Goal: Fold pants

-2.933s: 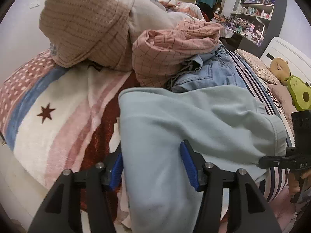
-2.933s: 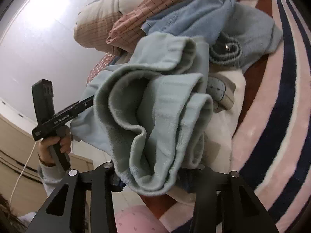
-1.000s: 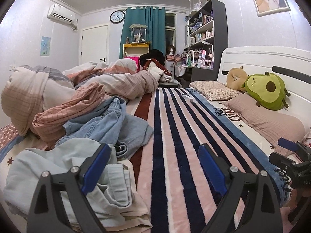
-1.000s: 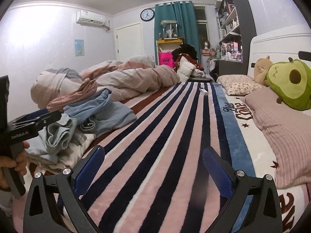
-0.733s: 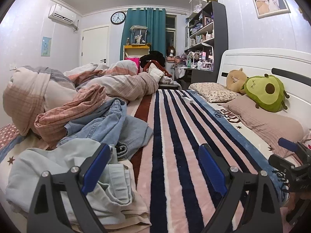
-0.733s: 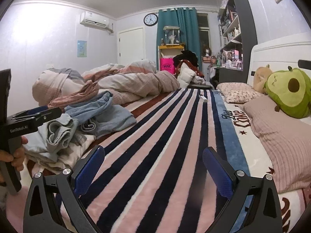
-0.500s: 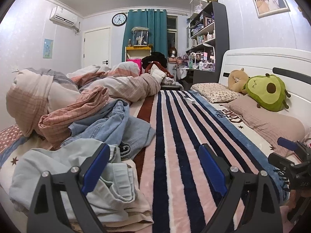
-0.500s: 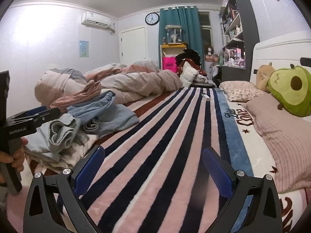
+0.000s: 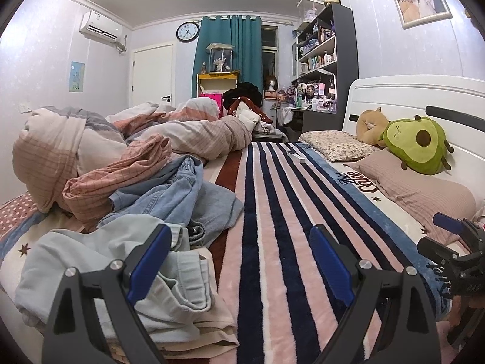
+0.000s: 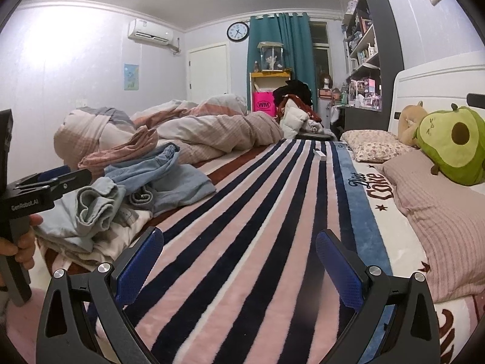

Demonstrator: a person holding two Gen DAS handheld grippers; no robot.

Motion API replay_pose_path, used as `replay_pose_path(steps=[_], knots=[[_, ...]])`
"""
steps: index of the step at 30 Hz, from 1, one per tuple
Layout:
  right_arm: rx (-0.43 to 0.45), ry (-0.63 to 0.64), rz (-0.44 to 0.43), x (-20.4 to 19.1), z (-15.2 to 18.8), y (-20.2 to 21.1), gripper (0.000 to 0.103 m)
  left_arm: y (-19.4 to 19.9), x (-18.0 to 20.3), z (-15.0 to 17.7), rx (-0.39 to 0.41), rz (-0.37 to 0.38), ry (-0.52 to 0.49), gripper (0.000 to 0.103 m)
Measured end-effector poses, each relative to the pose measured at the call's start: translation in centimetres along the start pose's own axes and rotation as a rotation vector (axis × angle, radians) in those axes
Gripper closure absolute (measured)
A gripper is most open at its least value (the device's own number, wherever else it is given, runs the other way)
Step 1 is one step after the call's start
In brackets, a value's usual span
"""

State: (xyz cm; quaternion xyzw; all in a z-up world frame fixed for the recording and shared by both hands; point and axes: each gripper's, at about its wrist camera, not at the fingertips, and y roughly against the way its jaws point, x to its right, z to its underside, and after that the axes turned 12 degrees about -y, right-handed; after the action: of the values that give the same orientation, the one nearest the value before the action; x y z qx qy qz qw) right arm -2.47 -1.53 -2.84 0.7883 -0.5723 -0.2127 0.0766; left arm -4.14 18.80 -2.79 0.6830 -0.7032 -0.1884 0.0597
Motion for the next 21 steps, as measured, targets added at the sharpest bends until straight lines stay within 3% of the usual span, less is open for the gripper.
replay_pose_path(steps=[21], knots=[[0.005,-0.022,0.006,0.25,-0.27,0.18,0.002,0.61,0.18,-0.29,0.019,-0.018,-0.011,0.003]])
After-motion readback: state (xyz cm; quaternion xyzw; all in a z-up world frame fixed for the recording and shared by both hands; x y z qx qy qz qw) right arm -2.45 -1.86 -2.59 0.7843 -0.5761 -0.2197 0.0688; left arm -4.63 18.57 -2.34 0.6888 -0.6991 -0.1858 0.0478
